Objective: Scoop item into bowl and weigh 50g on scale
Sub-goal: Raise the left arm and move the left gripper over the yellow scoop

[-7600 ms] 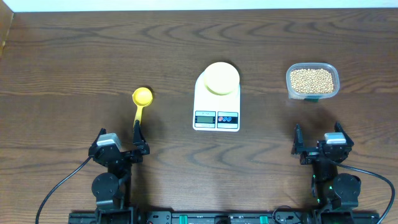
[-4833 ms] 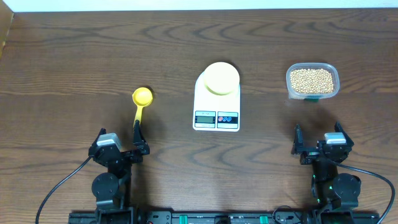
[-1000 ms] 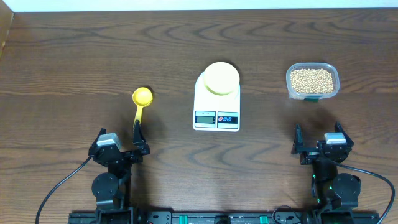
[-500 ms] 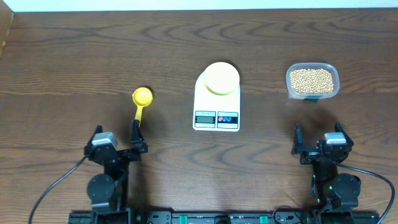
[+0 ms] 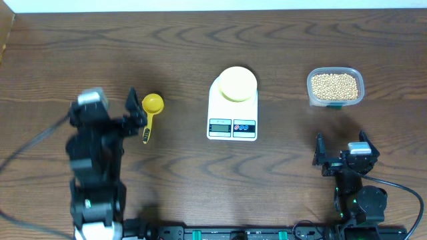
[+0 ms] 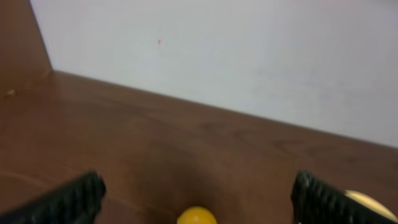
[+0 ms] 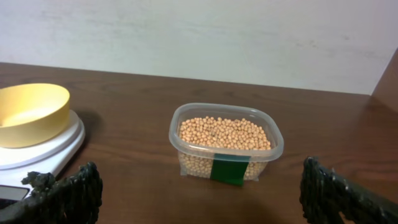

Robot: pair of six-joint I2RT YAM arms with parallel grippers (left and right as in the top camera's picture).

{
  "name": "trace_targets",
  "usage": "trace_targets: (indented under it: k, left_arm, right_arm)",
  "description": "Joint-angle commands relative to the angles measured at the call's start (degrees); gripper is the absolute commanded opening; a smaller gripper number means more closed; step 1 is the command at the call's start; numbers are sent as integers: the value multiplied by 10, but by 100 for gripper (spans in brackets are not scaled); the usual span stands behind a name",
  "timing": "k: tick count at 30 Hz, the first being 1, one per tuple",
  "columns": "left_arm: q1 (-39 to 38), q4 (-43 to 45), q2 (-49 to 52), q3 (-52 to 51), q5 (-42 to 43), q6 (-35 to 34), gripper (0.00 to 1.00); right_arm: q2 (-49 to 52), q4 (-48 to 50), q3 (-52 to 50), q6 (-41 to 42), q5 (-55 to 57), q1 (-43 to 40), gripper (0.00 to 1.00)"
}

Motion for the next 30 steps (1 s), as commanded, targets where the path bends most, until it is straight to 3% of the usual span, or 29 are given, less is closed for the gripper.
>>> trace_targets:
  k: [1, 12, 16, 30]
  left_arm:
    - [10, -60, 96, 97, -11, -37, 97]
    - [55, -375, 396, 452, 40, -91, 98]
    - [56, -362, 460, 474, 73, -91, 97]
    - [54, -290, 627, 473, 66, -81, 97]
  right_arm:
    - [-2, -2, -1, -5, 2, 3, 99]
    - [-2, -2, -1, -5, 2, 3, 99]
    - [-2, -2, -1, -5, 2, 3, 99]
    - [-2, -2, -1, -5, 2, 3, 99]
